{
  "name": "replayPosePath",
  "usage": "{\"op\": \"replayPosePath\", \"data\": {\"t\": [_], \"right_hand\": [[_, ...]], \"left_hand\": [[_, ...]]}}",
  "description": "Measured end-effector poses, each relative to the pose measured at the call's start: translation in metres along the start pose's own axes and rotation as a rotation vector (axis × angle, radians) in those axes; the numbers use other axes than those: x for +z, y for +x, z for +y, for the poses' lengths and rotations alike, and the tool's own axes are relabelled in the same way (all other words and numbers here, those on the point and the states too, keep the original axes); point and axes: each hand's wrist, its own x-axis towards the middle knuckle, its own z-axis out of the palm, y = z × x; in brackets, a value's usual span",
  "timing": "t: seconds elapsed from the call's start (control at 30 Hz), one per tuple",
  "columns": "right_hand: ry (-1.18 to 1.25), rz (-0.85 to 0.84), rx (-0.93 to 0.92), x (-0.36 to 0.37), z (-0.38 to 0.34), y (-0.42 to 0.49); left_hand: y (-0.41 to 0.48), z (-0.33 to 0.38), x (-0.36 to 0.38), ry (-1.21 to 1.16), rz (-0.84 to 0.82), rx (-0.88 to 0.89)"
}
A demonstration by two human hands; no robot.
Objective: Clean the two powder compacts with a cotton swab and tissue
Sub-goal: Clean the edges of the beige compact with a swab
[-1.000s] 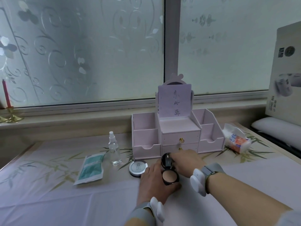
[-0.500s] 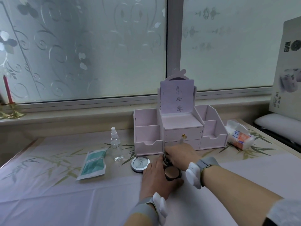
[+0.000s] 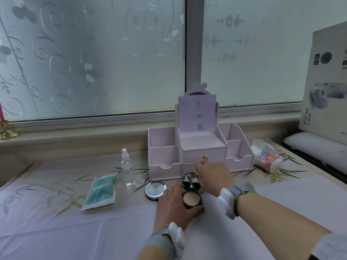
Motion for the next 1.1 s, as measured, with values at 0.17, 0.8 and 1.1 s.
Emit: {"op": "replayPosePath", "data": {"t": [0.17, 0.8, 1.1], "right_hand": [[-0.019, -0.024, 0.014, 0.003, 0.007, -0.009], [0.039, -0.251, -0.104, 0.004, -0.007, 0.007], [0.035, -0.271, -0.079, 0.004, -0.014, 0.013]], "left_hand": [[0.000, 0.003, 0.000, -0.006, 0.002, 0.000], [0.001, 0.001, 0.000, -0.025, 0.034, 0.033], [0.002, -0.004, 0.006, -0.019, 0.021, 0.013]]}}
